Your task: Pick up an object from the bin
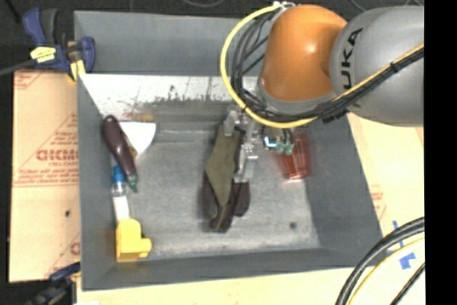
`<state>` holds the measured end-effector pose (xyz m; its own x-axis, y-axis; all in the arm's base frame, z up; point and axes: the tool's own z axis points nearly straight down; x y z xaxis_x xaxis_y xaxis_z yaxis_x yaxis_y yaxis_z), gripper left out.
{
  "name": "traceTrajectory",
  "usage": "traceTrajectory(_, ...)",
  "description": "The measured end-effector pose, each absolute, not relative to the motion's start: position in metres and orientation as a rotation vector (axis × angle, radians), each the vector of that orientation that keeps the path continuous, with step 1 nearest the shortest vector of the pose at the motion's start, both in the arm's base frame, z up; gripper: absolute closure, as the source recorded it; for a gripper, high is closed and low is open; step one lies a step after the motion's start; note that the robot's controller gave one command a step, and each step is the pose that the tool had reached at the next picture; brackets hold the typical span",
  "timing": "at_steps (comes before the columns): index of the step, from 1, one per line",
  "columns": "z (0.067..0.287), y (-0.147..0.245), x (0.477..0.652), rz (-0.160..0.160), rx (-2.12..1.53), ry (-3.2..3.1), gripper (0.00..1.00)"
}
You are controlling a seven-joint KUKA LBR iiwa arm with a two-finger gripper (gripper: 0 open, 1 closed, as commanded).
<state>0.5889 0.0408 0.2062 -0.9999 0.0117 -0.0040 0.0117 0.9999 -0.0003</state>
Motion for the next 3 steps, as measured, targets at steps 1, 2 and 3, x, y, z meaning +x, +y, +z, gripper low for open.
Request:
traceTrajectory(1,0.163,0.042,0.584,0.003,0.334,3.117,0.00)
traceTrajectory(2,0.107,0.041,0.570,0.000,0.174,3.126,0.00)
traceTrajectory(3,0.091,0.039,0.567,0.002,0.229,3.129,0.00)
